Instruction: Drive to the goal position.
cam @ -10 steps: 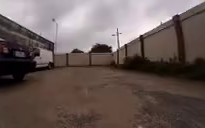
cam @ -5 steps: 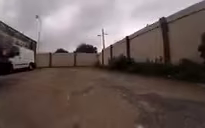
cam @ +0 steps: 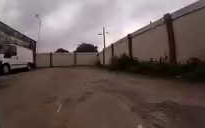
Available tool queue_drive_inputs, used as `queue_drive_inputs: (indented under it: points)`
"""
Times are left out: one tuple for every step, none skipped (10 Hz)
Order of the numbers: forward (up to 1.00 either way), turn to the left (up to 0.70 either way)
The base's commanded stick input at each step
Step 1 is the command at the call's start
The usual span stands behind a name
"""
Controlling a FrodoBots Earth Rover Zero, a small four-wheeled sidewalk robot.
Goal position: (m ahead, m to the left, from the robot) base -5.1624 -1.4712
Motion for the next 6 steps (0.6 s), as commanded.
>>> queue_drive_inputs:
  points:
    - [0.7,0.0]
    - [0.7,0.0]
    - [0.7,0.0]
    - [0.7,0.0]
    - [0.7,0.0]
    - [0.7,0.0]
